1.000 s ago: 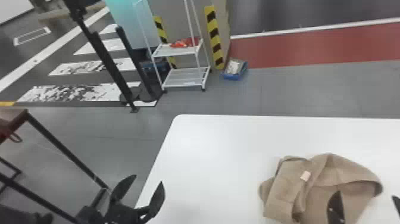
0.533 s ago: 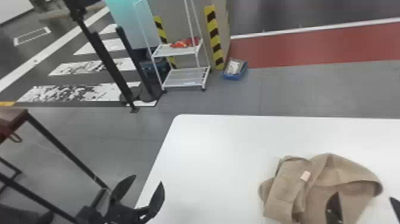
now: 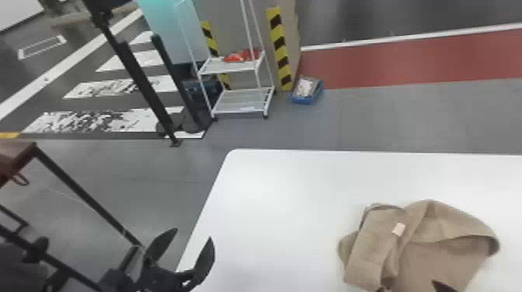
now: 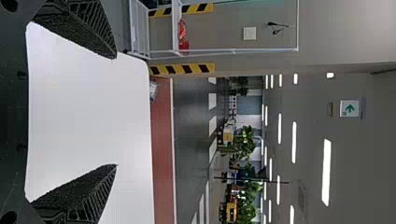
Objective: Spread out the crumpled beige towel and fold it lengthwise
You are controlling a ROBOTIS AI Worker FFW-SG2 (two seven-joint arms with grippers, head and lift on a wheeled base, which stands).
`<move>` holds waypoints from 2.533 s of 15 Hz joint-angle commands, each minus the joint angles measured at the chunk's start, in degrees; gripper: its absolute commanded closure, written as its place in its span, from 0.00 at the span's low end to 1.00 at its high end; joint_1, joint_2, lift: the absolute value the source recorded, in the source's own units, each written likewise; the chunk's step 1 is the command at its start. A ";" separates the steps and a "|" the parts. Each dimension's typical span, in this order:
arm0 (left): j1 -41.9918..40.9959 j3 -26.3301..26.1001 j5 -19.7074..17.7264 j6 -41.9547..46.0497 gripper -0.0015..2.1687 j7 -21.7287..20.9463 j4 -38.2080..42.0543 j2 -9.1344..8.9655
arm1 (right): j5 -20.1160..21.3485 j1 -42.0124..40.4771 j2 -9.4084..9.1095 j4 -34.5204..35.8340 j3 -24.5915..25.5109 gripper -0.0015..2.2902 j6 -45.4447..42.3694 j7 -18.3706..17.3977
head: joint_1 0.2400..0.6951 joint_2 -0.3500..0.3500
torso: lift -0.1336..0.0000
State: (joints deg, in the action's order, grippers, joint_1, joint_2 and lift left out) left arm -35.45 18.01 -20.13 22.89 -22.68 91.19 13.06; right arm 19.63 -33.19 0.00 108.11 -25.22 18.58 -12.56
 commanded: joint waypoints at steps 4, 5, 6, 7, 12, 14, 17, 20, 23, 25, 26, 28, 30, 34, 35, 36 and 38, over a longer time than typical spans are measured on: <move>-0.05 -0.08 0.00 0.00 0.02 -0.18 0.13 0.47 | 0.84 3.48 -0.05 7.55 -8.62 0.06 32.53 0.00 | 1.00 1.00 | 1.00; -0.05 -0.08 0.00 0.00 0.02 -0.18 0.13 0.56 | 0.49 4.98 -0.05 8.78 -10.11 0.06 39.57 0.00 | 1.00 1.00 | 1.00; 0.03 -0.17 0.00 0.00 0.02 -0.18 0.13 0.65 | -0.12 6.47 -0.05 9.84 -11.43 0.06 44.14 0.00 | 1.00 1.00 | 1.00; 0.03 -0.17 0.00 0.00 0.02 -0.18 0.21 0.73 | -0.65 7.44 -0.05 10.63 -12.22 0.06 46.77 0.00 | 1.00 1.00 | 1.00; 0.74 -0.52 -0.18 -1.58 0.02 -0.26 0.13 1.35 | -1.79 10.34 -0.05 9.22 -13.36 0.06 50.11 0.08 | 1.00 1.00 | 1.00; 0.83 -0.60 -0.18 -1.76 0.02 -0.26 0.13 1.35 | -2.41 11.48 -0.05 8.17 -13.63 0.06 53.28 0.17 | 1.00 1.00 | 1.00; 0.83 -0.60 -0.18 -1.76 0.02 -0.26 0.13 1.44 | -2.76 12.18 -0.05 6.76 -13.63 0.06 53.63 0.52 | 1.00 1.00 | 1.00; 0.91 -0.69 -0.09 -1.76 0.02 -0.35 0.04 1.44 | -2.76 12.98 -0.05 5.18 -13.54 0.09 53.10 0.52 | 1.00 1.00 | 1.00; 0.91 -0.69 -0.18 -1.76 0.02 -0.44 -0.14 1.53 | -2.76 13.85 -0.05 3.78 -13.54 0.15 52.93 0.52 | 1.00 1.00 | 1.00; 1.00 -0.69 -0.18 -1.76 0.02 -0.44 -0.23 1.61 | -2.32 13.77 -0.05 3.69 -13.45 0.23 51.17 0.52 | 1.00 1.00 | 1.00; 1.00 -0.69 -0.18 -1.76 0.02 -0.44 -0.14 1.61 | -1.44 12.98 -0.05 3.69 -13.54 0.33 46.60 0.52 | 1.00 1.00 | 1.00; 1.00 -0.69 -0.18 -1.76 0.02 -0.62 -0.14 1.61 | -1.18 12.62 -0.05 3.69 -13.45 0.54 44.14 0.52 | 1.00 1.00 | 1.00; 1.09 -0.87 0.88 -1.58 0.02 -2.72 -0.05 1.61 | -0.12 11.75 -0.05 3.78 -12.92 0.63 41.50 0.44 | 1.00 1.00 | 1.00; 1.62 -3.07 2.81 -5.45 0.04 -7.91 3.29 1.61 | 2.51 10.08 -0.05 4.83 -13.19 0.75 39.92 0.44 | 1.00 1.00 | 1.00; 2.06 -3.77 3.78 -7.73 0.05 -8.70 4.61 1.53 | 3.39 9.20 -0.05 5.45 -13.36 0.75 38.16 0.35 | 1.00 1.00 | 1.00; 2.41 -4.21 4.39 -10.19 0.05 -8.79 6.19 1.35 | 4.36 7.70 -0.05 6.41 -12.75 0.75 34.64 0.26 | 1.00 1.00 | 1.00; 2.93 -4.65 4.57 -12.48 0.06 -8.79 7.68 1.35 | 4.45 4.89 -0.05 11.16 -9.50 0.75 33.41 0.08 | 1.00 1.00 | 1.00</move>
State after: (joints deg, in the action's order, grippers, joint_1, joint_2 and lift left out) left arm -32.91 13.71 -15.78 11.99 -31.49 97.87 14.43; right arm 23.87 -26.44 0.00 116.40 -36.75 53.28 -12.45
